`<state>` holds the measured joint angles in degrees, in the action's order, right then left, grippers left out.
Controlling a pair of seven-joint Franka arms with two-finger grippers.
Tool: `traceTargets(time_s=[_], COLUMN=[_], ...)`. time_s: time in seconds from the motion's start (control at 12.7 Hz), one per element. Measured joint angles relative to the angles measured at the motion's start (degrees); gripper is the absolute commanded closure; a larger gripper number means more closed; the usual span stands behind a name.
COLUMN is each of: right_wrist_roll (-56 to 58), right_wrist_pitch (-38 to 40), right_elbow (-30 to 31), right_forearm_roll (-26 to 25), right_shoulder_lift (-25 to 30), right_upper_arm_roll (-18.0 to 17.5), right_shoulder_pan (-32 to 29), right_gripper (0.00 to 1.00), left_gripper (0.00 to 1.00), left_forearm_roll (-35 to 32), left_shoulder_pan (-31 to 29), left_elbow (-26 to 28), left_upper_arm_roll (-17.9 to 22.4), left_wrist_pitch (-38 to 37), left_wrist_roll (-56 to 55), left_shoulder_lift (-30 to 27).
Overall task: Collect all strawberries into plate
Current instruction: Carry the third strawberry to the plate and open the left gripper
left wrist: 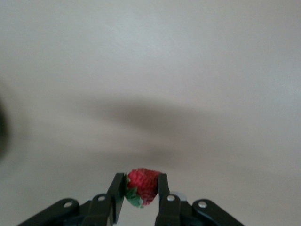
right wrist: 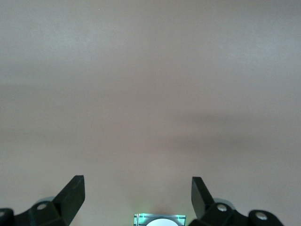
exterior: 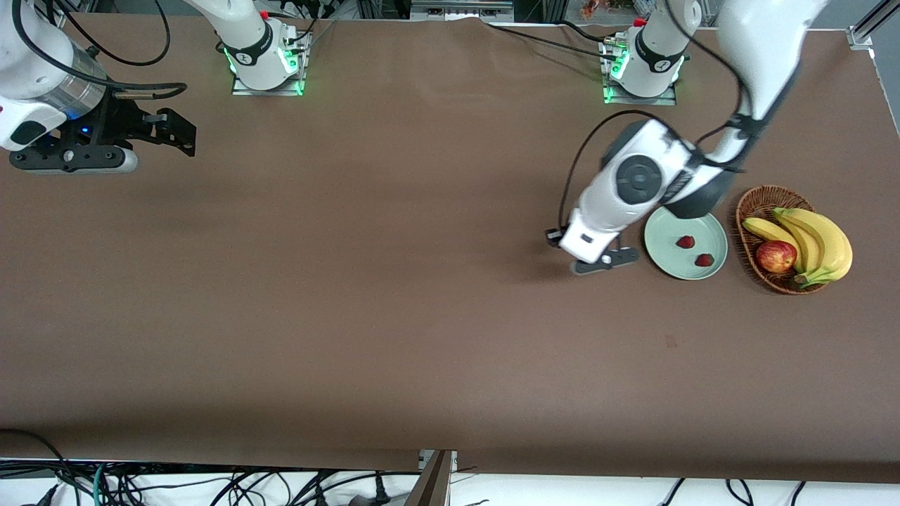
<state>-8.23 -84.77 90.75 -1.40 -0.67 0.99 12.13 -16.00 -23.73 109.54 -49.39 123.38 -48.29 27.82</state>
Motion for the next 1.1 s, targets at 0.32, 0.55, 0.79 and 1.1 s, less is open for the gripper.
traceTargets(time_s=[0.32, 0.55, 0.79, 1.1], right_wrist_roll=[0.0, 0.0, 0.0, 0.0], right_wrist_pitch=[-0.1, -0.5, -0.6, -1.5], right_elbow=[-0.1, -0.1, -0.2, -0.2], right_forearm_roll=[0.0, 0.0, 0.0, 0.0], right_shoulder_lift=[-0.3, -0.3, -0.3, -0.3], right_upper_arm_roll=[-0.2, -0.2, -0.2, -0.2], right_shoulder_pan=[0.1, 0.1, 0.1, 0.1], right_gripper=[0.0, 0.0, 0.0, 0.0], left_gripper=[0.81, 0.81, 0.81, 0.82], left_forearm_roll=[0.0, 0.0, 1.9, 11.5], left_shoulder_pan=[-5.0, -5.7, -2.7, 9.7], left_elbow=[0.2, -0.4, -4.1, -5.5], left_upper_arm_roll=[-2.8, -2.1, 5.7, 27.6], left_wrist_pitch=[-0.5, -2.5, -7.5, -9.6], left_wrist_roll=[2.8, 6.4, 14.2, 32.7], left_shoulder_lift=[0.0, -0.2, -0.9, -5.2])
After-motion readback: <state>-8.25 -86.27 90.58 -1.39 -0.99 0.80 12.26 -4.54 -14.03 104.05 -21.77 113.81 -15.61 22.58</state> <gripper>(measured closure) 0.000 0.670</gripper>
